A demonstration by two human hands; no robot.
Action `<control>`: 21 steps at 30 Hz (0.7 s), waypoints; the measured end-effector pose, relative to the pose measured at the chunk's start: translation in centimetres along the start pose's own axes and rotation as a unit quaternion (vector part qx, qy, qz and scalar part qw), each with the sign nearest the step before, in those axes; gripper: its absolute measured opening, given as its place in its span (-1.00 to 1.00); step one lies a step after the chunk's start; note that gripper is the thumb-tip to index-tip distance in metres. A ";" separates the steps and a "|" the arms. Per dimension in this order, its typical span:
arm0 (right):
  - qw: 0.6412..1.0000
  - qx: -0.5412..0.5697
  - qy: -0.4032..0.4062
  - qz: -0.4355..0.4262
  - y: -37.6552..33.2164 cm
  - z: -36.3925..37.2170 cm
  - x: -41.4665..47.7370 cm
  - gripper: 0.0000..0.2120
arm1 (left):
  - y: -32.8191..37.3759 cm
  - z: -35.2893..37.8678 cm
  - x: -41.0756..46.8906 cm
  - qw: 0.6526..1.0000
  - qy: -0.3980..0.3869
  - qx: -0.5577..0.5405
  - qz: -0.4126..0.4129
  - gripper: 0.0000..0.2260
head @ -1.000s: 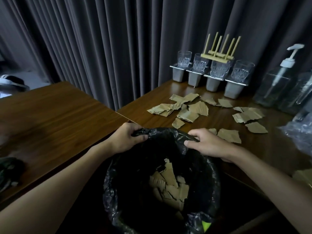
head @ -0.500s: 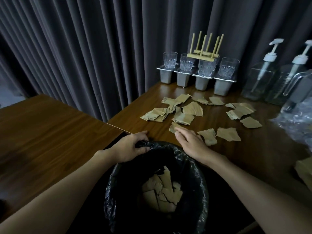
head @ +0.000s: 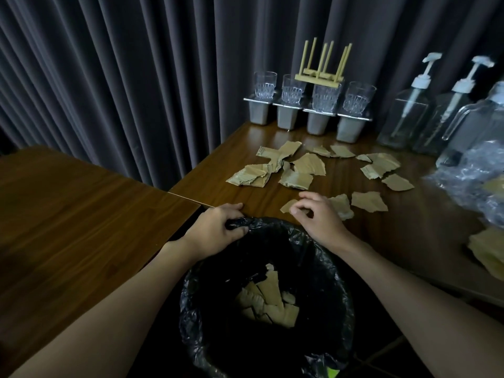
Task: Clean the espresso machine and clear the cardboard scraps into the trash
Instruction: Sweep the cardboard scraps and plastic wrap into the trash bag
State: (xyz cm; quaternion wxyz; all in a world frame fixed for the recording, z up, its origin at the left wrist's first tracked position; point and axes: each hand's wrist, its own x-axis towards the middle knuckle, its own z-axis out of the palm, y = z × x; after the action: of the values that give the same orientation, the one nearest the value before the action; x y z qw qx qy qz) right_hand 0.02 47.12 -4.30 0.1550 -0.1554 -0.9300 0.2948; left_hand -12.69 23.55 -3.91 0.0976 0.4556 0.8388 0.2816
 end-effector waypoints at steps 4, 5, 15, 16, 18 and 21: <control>1.000 0.016 0.006 0.010 -0.1 -0.2 0.2 -0.82 | 0.0 0.1 0.2 1.000 0.002 0.018 -0.003 -0.76; 1.000 0.024 0.007 0.018 -0.2 -0.2 0.1 -0.76 | 0.0 0.1 0.2 1.000 0.003 0.017 -0.004 -0.76; 0.965 0.253 -0.049 0.042 -2.9 -1.9 -0.8 -0.61 | -0.1 -0.2 0.1 1.000 0.014 -0.015 -0.009 -0.79; 0.952 0.286 -0.110 0.024 -3.3 -2.3 -1.1 -0.60 | -0.1 -0.2 0.1 1.000 0.016 -0.017 -0.009 -0.79; 0.935 0.306 -0.180 0.000 -3.7 -2.8 -1.5 -0.62 | -0.1 -0.2 0.1 1.000 0.018 -0.023 -0.012 -0.81; 0.986 0.161 -0.041 0.002 -2.7 -2.9 -0.5 -0.73 | 0.0 -0.3 0.1 0.999 0.018 -0.026 -0.017 -0.86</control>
State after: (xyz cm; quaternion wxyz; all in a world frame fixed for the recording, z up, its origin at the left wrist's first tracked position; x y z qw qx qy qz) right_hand 1.01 46.25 -0.54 0.1393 -0.1180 -0.8756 0.4472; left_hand -12.85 23.56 -3.63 0.0992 0.4334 0.8405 0.3096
